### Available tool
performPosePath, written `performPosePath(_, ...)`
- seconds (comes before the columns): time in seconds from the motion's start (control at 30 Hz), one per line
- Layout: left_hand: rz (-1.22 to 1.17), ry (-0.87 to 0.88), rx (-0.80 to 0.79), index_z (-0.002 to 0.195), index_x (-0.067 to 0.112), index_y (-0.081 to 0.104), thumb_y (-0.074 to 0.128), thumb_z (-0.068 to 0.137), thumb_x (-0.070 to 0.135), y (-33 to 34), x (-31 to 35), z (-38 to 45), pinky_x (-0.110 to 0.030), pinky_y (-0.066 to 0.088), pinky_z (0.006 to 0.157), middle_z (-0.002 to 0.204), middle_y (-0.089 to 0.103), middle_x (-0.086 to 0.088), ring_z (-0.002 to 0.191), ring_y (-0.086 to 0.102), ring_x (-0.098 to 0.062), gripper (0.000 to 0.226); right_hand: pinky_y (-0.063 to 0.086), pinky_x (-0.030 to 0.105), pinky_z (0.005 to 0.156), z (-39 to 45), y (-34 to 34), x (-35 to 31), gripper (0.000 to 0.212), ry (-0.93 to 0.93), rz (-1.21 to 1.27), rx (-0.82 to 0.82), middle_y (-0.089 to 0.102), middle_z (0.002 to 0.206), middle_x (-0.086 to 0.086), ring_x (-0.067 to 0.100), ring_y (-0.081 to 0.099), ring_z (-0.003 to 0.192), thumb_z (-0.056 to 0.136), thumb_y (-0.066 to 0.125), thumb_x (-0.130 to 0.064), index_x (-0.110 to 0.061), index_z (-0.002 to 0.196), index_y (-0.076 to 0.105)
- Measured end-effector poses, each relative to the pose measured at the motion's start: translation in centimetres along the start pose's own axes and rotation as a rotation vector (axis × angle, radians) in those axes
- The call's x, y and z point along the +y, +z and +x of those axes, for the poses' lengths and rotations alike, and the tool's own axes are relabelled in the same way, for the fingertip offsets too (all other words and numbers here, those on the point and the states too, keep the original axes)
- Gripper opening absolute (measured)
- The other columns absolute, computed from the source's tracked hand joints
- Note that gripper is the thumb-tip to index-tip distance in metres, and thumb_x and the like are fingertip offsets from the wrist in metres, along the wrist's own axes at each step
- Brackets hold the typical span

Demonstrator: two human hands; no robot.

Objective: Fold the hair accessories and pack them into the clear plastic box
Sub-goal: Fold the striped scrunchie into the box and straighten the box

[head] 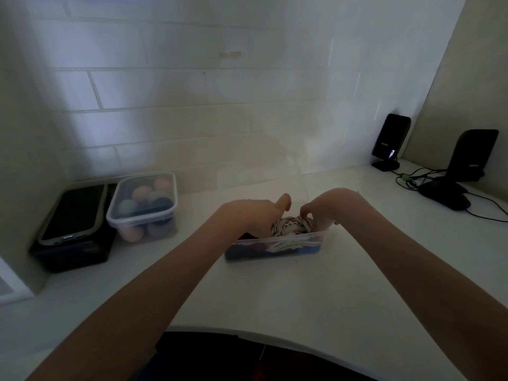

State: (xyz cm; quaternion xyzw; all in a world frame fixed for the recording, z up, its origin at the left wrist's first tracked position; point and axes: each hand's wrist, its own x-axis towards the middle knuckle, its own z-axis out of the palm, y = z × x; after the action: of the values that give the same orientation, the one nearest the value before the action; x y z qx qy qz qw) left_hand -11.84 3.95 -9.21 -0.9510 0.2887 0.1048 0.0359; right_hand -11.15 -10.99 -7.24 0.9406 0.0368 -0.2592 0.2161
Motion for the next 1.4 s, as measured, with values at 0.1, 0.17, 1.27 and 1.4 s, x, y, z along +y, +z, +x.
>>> performPosePath(0.1, 0.002, -0.011, -0.024, 0.125, 0.023, 0.018, 0.062, 0.080, 0.017, -0.1, 0.2, 0.2, -0.050, 0.052, 0.082, 0.115, 0.060, -0.014, 0.091, 0.058, -0.033, 0.063, 0.011, 0.075, 0.103, -0.7, 0.6, 0.0, 0.049, 0.018, 0.047, 0.086, 0.041, 0.145, -0.003, 0.032, 0.036, 0.135, 0.092, 0.048, -0.039, -0.036, 0.140, 0.038)
performPosePath(0.17, -0.012, -0.008, -0.036, 0.127, 0.020, 0.020, 0.063, 0.081, 0.018, -0.2, 0.2, 0.1, -0.049, 0.052, 0.080, 0.102, 0.057, -0.012, 0.086, 0.056, -0.032, 0.062, 0.002, 0.077, 0.102, -1.0, 0.7, 0.2, 0.047, -0.006, 0.096, 0.123, 0.041, 0.146, -0.007, 0.028, 0.033, 0.137, 0.091, 0.048, -0.041, -0.037, 0.137, 0.041)
performPosePath(1.27, -0.181, 0.008, -0.004, 0.136, 0.021, 0.033, 0.055, 0.089, 0.027, 0.9, -0.8, -0.7, -0.038, 0.042, 0.091, 0.125, 0.055, -0.010, 0.102, 0.051, -0.025, 0.052, 0.043, 0.015, 0.043, -0.9, -0.1, 0.2, 0.046, -0.225, 0.232, 0.093, 0.048, 0.087, 0.001, 0.011, 0.051, 0.058, 0.086, 0.059, -0.014, -0.019, 0.128, 0.044)
performPosePath(1.4, -0.206, 0.028, 0.014, 0.132, 0.023, 0.038, 0.058, 0.087, 0.027, 0.7, -0.7, -0.9, -0.035, 0.040, 0.087, 0.123, 0.056, -0.007, 0.094, 0.047, -0.019, 0.049, 0.049, 0.019, 0.052, -1.5, -0.7, 2.0, 0.057, -0.289, 0.418, 0.057, 0.063, 0.106, 0.001, 0.011, 0.057, 0.060, 0.081, 0.063, -0.004, -0.025, 0.132, 0.049)
